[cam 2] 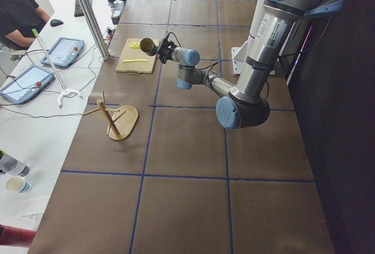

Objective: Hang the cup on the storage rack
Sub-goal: 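Lift the mug with the left gripper and carry it to the wooden mug tree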

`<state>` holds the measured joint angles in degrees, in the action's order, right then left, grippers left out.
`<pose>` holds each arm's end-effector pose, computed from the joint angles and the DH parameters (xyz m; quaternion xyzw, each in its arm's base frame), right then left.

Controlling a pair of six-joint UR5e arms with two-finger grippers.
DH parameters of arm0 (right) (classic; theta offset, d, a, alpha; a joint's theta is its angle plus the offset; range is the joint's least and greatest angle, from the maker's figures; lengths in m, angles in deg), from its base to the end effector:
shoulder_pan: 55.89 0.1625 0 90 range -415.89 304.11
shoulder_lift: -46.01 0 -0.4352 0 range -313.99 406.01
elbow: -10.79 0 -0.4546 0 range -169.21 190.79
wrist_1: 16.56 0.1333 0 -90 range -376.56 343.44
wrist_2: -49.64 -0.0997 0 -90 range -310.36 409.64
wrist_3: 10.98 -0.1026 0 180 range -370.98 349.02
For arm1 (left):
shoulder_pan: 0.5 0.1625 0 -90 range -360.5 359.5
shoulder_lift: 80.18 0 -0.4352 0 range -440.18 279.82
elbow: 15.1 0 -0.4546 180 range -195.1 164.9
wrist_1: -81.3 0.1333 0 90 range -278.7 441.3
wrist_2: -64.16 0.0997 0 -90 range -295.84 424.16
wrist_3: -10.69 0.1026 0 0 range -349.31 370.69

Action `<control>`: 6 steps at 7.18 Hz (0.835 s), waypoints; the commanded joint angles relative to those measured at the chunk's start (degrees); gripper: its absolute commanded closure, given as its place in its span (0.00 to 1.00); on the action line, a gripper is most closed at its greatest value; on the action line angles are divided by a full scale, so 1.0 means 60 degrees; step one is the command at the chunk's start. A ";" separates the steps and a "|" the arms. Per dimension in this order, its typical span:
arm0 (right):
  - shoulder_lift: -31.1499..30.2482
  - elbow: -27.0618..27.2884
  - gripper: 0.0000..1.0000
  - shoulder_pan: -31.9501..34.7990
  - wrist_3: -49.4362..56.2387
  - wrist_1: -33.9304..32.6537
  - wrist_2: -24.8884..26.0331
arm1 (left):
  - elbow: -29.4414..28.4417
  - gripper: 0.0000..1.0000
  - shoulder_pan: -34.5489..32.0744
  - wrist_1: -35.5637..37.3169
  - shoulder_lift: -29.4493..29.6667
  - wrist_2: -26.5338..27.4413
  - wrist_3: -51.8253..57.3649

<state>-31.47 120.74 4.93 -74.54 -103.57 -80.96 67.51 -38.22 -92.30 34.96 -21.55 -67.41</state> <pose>-0.2365 -0.5600 0.3489 -0.0421 -0.4347 0.1631 0.8847 0.4663 -0.5389 0.3000 0.3459 0.6917 -0.1697 0.6108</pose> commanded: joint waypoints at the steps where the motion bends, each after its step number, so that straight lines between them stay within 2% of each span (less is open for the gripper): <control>1: -0.0034 0.0147 0.00 0.0000 -0.0026 0.0000 0.0014 | -0.0244 1.00 -0.0831 -0.0901 -0.0146 -0.0070 -0.5273; 2: -0.0049 0.0147 0.00 0.0000 -0.0012 0.0000 0.0043 | -0.0566 1.00 -0.1167 -0.1413 -0.0408 -0.0114 -0.7078; 3: -0.0035 0.0147 0.00 0.0000 -0.0012 0.0000 0.0058 | -0.1091 1.00 -0.1750 -0.1897 -0.0439 -0.0288 -0.7560; 5: -0.0035 0.0162 0.00 0.0000 -0.0026 0.0000 0.0058 | -0.2088 1.00 -0.3025 -0.1916 -0.0250 -0.1836 -0.9445; 6: -0.0049 0.0205 0.00 0.0000 -0.0026 0.0000 0.0058 | -0.2107 1.00 -0.3248 -0.1945 -0.0191 -0.1857 -1.0528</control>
<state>-31.72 121.76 4.93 -74.69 -103.57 -80.62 56.21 -55.03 -103.65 33.26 -30.65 -122.92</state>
